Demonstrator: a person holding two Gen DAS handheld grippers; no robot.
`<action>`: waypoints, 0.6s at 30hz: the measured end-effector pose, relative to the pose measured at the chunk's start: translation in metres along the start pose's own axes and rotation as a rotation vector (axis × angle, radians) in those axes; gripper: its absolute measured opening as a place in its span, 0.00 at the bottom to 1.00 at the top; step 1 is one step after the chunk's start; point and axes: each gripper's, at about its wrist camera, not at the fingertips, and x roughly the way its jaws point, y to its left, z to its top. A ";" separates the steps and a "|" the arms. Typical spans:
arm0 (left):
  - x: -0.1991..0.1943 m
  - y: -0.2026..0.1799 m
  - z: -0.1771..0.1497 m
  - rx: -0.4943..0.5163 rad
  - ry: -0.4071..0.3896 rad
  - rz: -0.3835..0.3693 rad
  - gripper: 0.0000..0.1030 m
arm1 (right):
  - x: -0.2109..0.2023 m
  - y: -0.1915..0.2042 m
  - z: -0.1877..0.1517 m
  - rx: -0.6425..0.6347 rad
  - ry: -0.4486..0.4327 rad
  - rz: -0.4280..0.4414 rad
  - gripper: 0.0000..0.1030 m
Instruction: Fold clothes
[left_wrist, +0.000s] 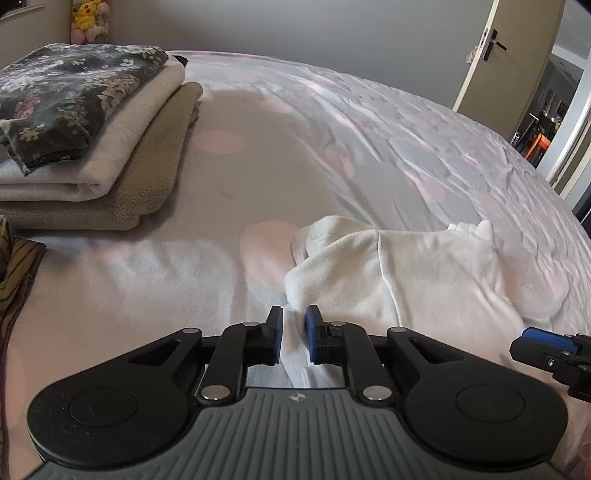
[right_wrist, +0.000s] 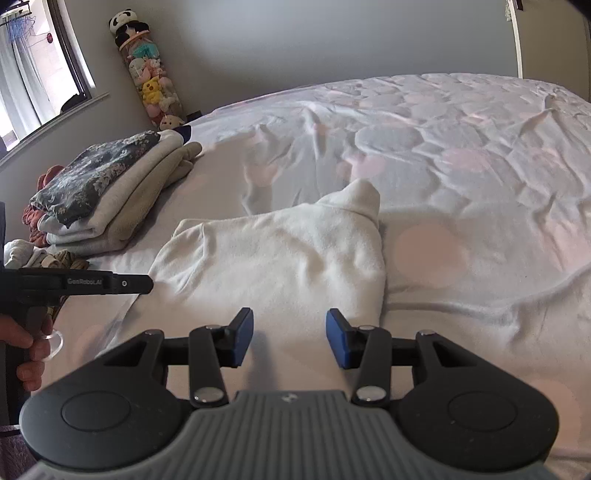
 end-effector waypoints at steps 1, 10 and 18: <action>-0.008 0.001 0.000 -0.016 -0.009 0.000 0.17 | -0.003 0.000 0.000 0.004 -0.006 -0.004 0.46; -0.051 -0.034 -0.023 0.030 0.039 -0.049 0.17 | -0.023 0.008 -0.007 0.008 0.002 -0.030 0.46; -0.024 -0.055 -0.046 0.159 0.221 0.058 0.21 | -0.007 0.015 -0.015 -0.039 0.119 -0.107 0.46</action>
